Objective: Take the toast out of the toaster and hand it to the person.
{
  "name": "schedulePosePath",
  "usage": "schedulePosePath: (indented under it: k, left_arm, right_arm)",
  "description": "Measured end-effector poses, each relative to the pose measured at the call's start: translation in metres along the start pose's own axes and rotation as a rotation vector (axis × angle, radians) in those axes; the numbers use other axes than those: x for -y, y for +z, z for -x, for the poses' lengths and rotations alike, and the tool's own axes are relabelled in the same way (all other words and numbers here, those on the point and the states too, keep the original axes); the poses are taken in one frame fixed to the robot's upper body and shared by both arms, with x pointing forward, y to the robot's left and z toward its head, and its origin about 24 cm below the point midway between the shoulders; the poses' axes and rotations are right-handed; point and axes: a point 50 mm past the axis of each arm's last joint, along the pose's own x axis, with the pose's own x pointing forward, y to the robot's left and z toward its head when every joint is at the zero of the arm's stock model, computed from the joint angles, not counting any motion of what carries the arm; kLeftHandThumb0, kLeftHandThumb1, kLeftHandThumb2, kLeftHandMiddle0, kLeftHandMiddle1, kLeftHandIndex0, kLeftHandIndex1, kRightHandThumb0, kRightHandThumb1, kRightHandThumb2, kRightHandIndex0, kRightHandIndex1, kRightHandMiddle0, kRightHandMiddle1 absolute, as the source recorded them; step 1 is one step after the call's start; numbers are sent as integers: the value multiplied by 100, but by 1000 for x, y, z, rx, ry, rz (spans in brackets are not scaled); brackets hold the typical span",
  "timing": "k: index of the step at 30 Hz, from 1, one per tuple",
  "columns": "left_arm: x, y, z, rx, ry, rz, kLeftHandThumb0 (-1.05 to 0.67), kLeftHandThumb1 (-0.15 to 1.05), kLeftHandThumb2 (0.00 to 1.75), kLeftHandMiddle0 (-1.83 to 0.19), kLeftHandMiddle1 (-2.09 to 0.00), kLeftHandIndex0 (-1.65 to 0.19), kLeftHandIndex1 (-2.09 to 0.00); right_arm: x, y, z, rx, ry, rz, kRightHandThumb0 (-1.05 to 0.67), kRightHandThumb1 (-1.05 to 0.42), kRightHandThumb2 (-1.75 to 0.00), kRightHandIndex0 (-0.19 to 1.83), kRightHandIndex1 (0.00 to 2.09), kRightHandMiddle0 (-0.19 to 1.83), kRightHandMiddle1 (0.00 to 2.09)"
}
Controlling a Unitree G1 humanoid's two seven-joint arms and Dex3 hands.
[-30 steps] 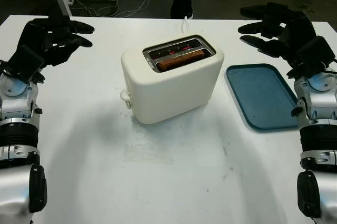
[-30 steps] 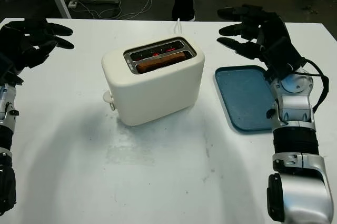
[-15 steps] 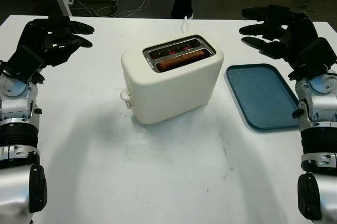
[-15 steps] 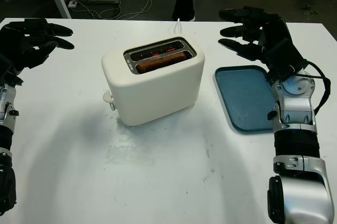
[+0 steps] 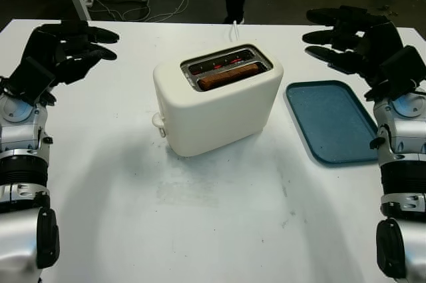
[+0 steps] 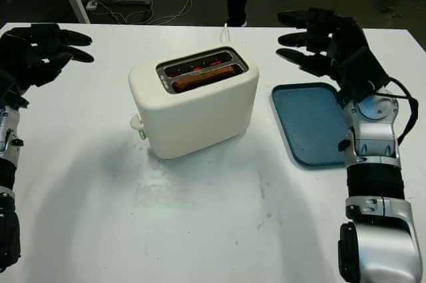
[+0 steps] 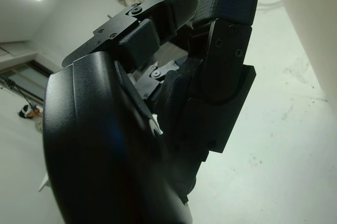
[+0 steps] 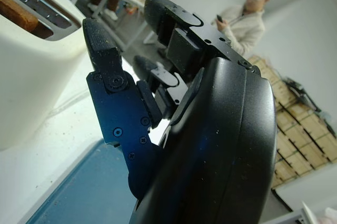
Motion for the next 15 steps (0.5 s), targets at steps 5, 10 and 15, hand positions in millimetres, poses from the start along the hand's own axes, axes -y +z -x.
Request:
schedulePosePath:
  k: [5, 10, 15]
  left_arm:
    - [0, 0, 0, 0, 0, 0, -105, 92, 12, -94, -58, -103, -27]
    - [0, 0, 0, 0, -2, 0, -105, 92, 12, -94, -57, -103, -26]
    - [0, 0, 0, 0, -2, 0, -105, 92, 12, -93, -57, -103, -26]
  right_arm:
    - [0, 0, 0, -1, 0, 1, -33, -75, 0, 76, 40, 86, 7]
    - [0, 2, 0, 3, 1, 3, -31, -76, 0, 77, 38, 86, 6]
    - [0, 2, 0, 3, 1, 3, -31, -76, 0, 78, 36, 87, 5]
